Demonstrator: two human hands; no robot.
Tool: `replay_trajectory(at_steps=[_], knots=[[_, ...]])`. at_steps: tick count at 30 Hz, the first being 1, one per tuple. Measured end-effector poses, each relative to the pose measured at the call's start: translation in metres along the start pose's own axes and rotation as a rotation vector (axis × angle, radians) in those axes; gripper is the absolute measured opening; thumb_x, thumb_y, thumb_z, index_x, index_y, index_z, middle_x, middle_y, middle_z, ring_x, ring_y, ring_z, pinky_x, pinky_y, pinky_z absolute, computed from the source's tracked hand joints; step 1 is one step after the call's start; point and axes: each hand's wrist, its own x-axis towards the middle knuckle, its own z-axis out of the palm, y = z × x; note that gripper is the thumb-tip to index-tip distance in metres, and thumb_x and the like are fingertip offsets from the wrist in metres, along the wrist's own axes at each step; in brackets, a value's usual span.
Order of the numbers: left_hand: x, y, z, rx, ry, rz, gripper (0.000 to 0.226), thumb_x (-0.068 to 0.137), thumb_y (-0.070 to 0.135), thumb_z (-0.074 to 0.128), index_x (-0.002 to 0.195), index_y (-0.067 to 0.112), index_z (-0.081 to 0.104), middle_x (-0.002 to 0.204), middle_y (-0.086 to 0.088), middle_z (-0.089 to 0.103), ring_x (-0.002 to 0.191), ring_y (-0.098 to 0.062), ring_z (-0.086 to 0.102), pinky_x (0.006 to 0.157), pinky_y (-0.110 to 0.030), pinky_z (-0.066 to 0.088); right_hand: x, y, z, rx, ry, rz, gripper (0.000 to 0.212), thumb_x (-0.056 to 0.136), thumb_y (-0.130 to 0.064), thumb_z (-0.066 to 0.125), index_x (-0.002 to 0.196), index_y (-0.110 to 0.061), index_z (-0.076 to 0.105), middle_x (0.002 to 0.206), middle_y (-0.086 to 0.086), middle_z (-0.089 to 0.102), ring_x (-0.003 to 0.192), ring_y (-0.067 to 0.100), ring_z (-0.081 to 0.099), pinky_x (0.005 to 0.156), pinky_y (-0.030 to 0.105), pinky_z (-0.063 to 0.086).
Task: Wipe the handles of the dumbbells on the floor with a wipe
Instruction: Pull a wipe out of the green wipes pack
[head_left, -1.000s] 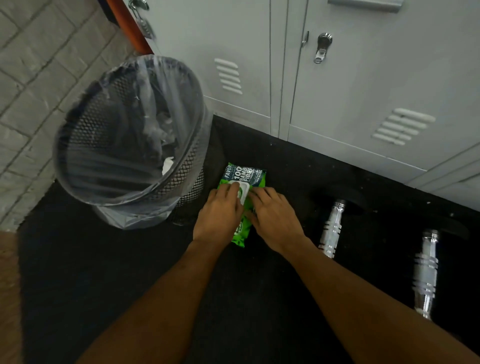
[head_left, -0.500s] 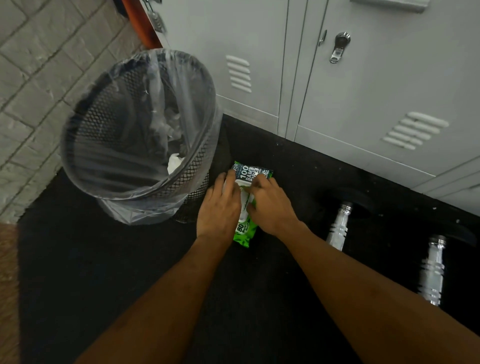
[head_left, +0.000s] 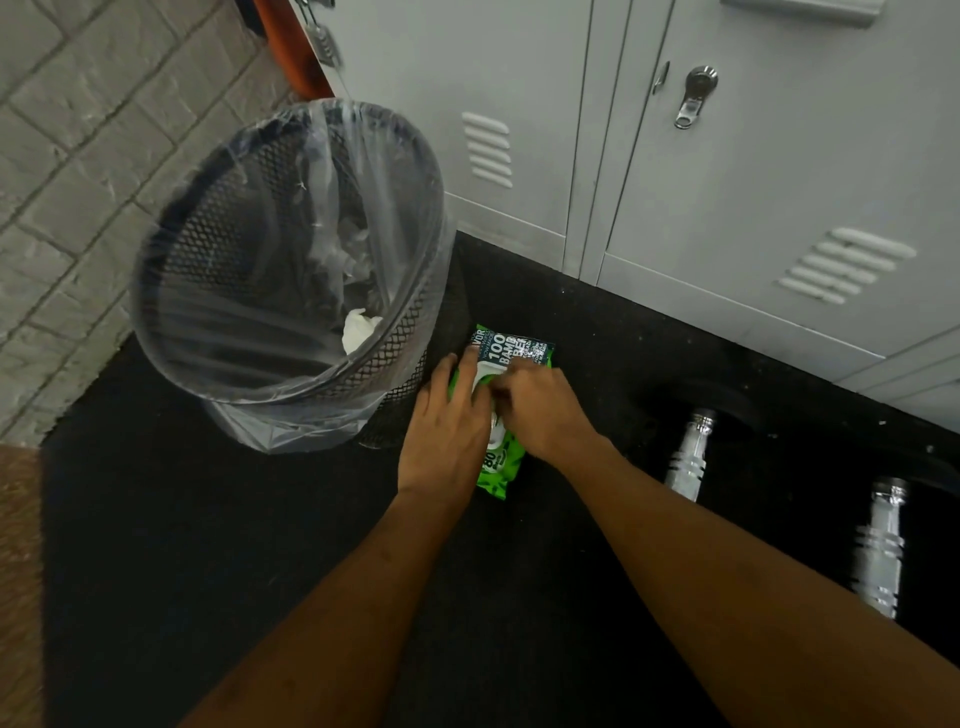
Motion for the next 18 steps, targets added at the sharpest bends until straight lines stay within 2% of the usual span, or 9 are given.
replay_trajectory(at_steps=[2,7,14,18], knots=[[-0.004,-0.002,-0.001,0.012,-0.024,-0.005,0.041,0.077,0.015,0.073,0.116,0.01,0.061,0.151,-0.014,0.035,0.135,-0.032,0.037,0.098,-0.04,0.044,0.002,-0.004,0.001,-0.15,-0.007,-0.073,0.023,0.094,-0.02,0.051,0.106,-0.018,0.07,0.11,0.006,0.061,0.098,0.023,0.061,0.088,0.036,0.043],[-0.011,-0.004,-0.003,0.024,-0.052,0.009,0.038,0.084,0.016,0.066,0.121,0.01,0.056,0.157,-0.015,0.022,0.141,-0.031,0.028,0.105,-0.04,0.038,0.003,-0.008,-0.001,-0.28,-0.017,-0.111,0.023,0.091,-0.019,0.056,0.111,-0.018,0.066,0.112,0.004,0.06,0.099,0.021,0.061,0.095,0.036,0.039],[-0.014,-0.002,-0.004,0.017,-0.039,-0.005,0.03,0.084,0.012,0.063,0.113,0.012,0.056,0.156,-0.015,0.026,0.138,-0.032,0.031,0.102,-0.04,0.039,0.002,-0.005,-0.002,-0.397,-0.04,-0.219,0.018,0.091,-0.02,0.056,0.103,-0.02,0.069,0.106,0.002,0.064,0.097,0.021,0.061,0.093,0.036,0.039],[-0.017,0.001,-0.005,0.004,-0.021,-0.046,0.035,0.084,0.014,0.065,0.117,0.01,0.056,0.152,-0.015,0.032,0.133,-0.031,0.037,0.098,-0.04,0.043,0.003,-0.006,-0.002,-0.451,-0.038,-0.298,0.022,0.088,-0.021,0.059,0.108,-0.018,0.067,0.117,0.003,0.061,0.109,0.023,0.055,0.095,0.039,0.038]])
